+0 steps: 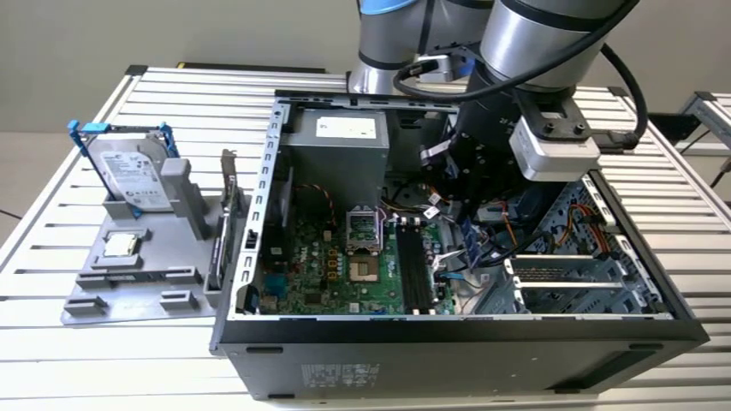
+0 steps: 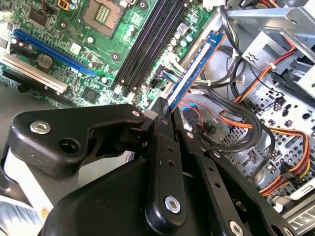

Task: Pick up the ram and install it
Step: 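Insert the ram into the slot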

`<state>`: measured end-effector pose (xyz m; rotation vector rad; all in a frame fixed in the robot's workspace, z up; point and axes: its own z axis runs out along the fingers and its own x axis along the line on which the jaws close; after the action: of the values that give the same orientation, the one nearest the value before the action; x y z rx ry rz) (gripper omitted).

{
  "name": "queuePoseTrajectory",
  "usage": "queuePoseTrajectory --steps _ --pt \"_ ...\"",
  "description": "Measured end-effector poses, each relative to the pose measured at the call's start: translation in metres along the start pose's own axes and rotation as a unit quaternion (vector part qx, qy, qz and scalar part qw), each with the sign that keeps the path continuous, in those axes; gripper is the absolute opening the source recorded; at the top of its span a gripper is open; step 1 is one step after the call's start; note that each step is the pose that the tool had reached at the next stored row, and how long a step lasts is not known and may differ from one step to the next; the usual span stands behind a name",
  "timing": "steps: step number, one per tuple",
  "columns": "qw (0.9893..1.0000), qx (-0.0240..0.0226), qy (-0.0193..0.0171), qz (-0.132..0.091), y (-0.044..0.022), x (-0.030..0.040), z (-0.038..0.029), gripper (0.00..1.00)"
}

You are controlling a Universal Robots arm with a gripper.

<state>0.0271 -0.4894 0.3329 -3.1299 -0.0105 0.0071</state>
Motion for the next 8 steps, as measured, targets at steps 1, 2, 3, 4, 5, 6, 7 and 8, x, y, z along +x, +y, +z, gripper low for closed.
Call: queuePoseTrajectory --steps 1,2,3,4,5,6,7,8 --pt "1.0 -0.0001 0.0 0.0 -0.0002 0.0 0.0003 0.0" --pt "1.0 -0.0001 0.0 0.0 -0.0004 0.0 0.0006 0.0" --pt "1.0 -0.0001 0.0 0.0 -0.0005 0.0 0.0009 0.0" --pt "1.0 -0.0001 0.0 0.0 -0.0007 0.0 0.0013 0.0" --pt "1.0 -0.0001 0.0 0.0 -0.0008 0.0 0.0016 0.0" --pt "1.0 -0.0001 0.0 0.0 -0.0009 0.0 0.0019 0.0" --pt "1.0 -0.0001 0.0 0.0 -0.001 0.0 0.0021 0.0" --pt "1.0 -0.0002 0.0 0.0 -0.0011 0.0 0.0024 0.0"
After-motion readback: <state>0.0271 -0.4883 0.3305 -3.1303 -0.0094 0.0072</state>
